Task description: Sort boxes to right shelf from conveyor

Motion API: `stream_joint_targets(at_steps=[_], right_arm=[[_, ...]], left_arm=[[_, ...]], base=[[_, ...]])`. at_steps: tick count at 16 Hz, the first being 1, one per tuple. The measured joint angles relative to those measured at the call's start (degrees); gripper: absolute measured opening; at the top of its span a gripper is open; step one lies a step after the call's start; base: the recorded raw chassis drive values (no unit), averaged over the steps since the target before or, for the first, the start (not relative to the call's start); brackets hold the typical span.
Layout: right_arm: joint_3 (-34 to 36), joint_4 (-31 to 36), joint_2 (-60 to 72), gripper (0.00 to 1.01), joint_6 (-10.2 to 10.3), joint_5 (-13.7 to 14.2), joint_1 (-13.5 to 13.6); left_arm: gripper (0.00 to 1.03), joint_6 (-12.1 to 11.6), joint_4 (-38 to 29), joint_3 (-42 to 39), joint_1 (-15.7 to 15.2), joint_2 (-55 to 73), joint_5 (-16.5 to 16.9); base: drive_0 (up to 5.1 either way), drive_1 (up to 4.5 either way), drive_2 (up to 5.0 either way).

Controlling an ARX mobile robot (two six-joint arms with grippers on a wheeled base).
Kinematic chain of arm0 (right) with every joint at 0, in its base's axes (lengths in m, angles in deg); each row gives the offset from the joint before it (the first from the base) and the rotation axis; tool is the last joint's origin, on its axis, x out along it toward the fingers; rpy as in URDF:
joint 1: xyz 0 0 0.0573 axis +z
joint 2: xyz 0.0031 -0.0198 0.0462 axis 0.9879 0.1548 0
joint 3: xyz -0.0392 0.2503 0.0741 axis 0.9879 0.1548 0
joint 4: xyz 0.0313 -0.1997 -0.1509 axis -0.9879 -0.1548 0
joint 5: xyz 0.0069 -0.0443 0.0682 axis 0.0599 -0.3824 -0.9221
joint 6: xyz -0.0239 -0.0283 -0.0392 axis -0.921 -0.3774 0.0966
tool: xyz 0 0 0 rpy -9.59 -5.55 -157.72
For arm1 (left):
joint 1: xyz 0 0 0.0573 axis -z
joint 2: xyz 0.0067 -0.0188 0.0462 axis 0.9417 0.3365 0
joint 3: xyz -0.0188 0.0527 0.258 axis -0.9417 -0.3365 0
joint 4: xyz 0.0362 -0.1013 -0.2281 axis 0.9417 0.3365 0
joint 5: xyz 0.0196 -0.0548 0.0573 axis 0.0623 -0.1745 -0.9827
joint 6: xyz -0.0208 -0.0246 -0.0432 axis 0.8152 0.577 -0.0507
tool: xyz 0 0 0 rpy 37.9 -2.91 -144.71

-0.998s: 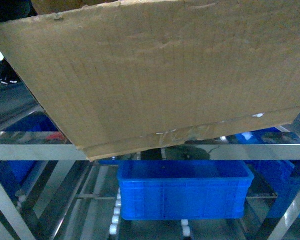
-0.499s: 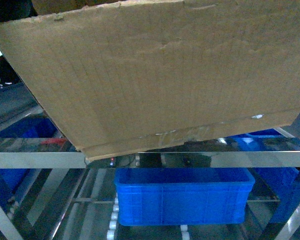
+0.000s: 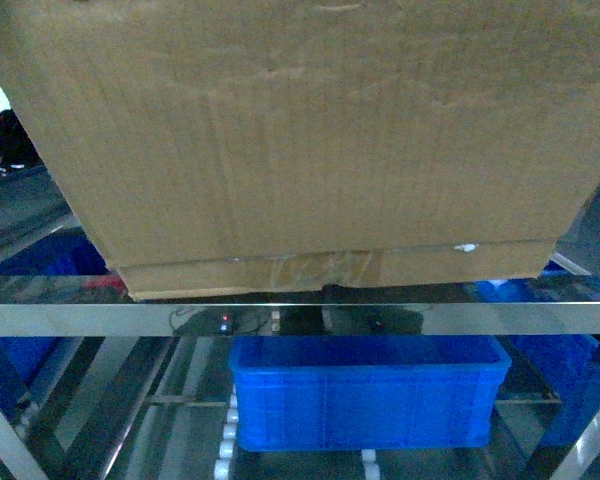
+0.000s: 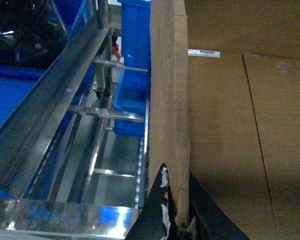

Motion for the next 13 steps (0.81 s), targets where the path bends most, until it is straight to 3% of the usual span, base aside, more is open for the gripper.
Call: stream_joint_targets(at_steps=[4, 6, 9, 10, 13], right_arm=[[-4.6, -1.7, 5.0, 0.02, 3.3, 0.0, 0.0], [-7.0, -2.8, 9.3, 0.02, 5.9, 0.3, 0.0], [-9.7, -1.1, 11.1, 0.02, 6.4, 0.6, 0.0], [-10.5, -1.1, 11.5, 0.12, 6.4, 0.0, 0.0], [-10.5, -1.2, 11.6, 0.45, 6.5, -1.8, 0.8]], left_arm=[[0.02, -2.7, 0.2, 4.7, -0.9, 5.0, 1.7], [0.02, -4.8, 1.2, 8.7, -2.1, 9.4, 2.3], [0.02, -6.6, -0.4, 12.5, -3.2, 12.5, 3.3], [0.05, -6.8, -0.5, 13.2, -3.3, 12.7, 3.1], [0.38, -6.7, -1.0, 13.5, -3.3, 12.7, 3.3]], base=[[0.0, 0.0, 0.0], [0.0, 0.0, 0.0], [0.0, 0.0, 0.0], [0.0, 0.0, 0.0], [0.0, 0.0, 0.0]])
